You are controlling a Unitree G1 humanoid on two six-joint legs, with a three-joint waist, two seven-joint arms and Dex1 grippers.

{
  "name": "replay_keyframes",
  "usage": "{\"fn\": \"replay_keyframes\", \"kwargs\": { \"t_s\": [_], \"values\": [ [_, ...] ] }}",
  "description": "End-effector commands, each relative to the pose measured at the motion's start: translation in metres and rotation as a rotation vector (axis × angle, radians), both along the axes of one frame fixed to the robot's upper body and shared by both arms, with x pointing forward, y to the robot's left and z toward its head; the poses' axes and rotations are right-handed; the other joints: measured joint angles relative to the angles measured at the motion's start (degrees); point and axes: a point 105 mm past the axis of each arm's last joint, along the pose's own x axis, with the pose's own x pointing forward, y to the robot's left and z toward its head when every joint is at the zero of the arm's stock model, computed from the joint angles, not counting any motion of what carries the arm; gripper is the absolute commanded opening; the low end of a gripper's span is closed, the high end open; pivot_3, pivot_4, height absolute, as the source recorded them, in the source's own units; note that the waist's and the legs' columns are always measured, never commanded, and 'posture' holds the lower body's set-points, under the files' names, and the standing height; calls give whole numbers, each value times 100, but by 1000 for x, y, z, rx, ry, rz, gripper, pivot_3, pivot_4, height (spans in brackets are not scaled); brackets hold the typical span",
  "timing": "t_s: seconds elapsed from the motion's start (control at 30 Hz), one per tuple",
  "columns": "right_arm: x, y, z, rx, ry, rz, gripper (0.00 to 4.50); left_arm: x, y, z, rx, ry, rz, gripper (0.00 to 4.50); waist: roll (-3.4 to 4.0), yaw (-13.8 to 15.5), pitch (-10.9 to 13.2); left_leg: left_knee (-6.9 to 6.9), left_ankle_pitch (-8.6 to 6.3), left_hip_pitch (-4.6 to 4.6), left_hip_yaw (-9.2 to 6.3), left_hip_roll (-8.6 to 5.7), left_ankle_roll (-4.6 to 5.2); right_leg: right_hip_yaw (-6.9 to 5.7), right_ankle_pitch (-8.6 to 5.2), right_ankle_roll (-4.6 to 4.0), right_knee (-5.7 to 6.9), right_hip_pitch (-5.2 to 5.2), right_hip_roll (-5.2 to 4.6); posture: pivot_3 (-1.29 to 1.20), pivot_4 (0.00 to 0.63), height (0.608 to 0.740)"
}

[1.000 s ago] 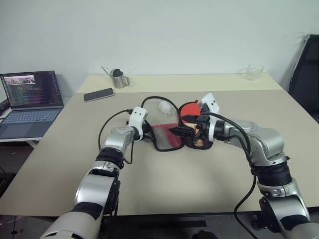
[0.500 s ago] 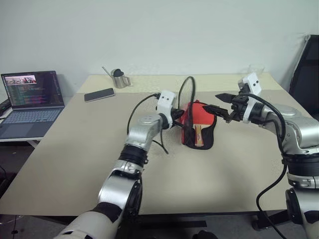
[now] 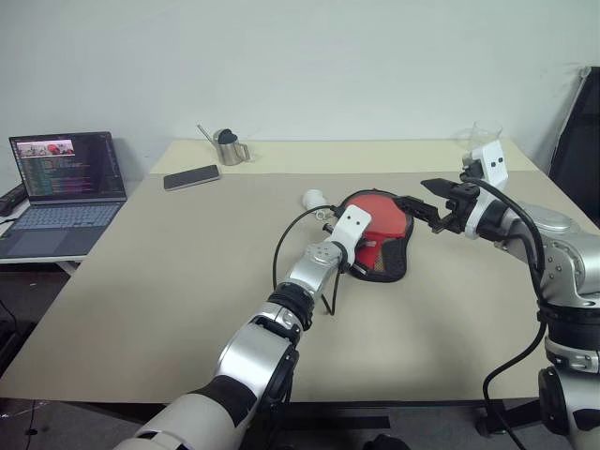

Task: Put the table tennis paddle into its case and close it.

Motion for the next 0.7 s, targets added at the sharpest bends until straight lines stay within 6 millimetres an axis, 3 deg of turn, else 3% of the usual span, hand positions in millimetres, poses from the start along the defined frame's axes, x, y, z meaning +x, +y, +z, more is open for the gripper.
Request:
{"fn": "replay_keyframes", "kwargs": {
  "t_s": [0.03, 0.1, 0.23, 0.33, 0.47, 0.7],
  "values": [
    [-4, -6, 6, 128, 13, 2, 4500, 8, 18, 42, -67, -117, -31, 61, 0, -5, 0, 0, 0, 0, 1, 2, 0, 2, 0, 0, 1, 0, 1, 0, 150, 740],
    [-1, -12, -1, 210, 67, -1, 4500, 4, 25, 63, -116, -165, -103, 61, 0, -5, 0, -1, 0, 0, 2, 8, 0, 2, 0, -1, 1, -1, 5, 0, 150, 740],
    [9, -28, -27, 385, 217, -40, 4500, -25, 44, 108, -280, -170, -345, 61, 1, 10, 0, -1, 0, -4, 0, 7, 0, 2, 1, -1, -4, 0, 4, 0, 150, 740],
    [14, -32, -37, 461, 267, -48, 4500, -40, 65, 122, -347, -133, -387, 602, 3, 7, -2, -1, 0, -4, -1, 6, 0, 2, 1, -1, -6, 0, 3, 0, 150, 740],
    [12, -30, -53, 571, 380, -17, 4500, -73, 90, 116, -333, -56, -494, 1936, 5, -56, -3, -2, 0, 0, 2, 13, 1, 7, 1, -2, -2, 1, 8, 0, 150, 740],
    [-1, -23, -89, 563, 529, 9, 4500, -96, 126, 104, -321, 16, -476, 4340, 6, -118, -3, 3, 0, 4, 1, 18, 2, 5, 3, -6, 1, 6, 12, 0, 150, 740]
  ]
}}
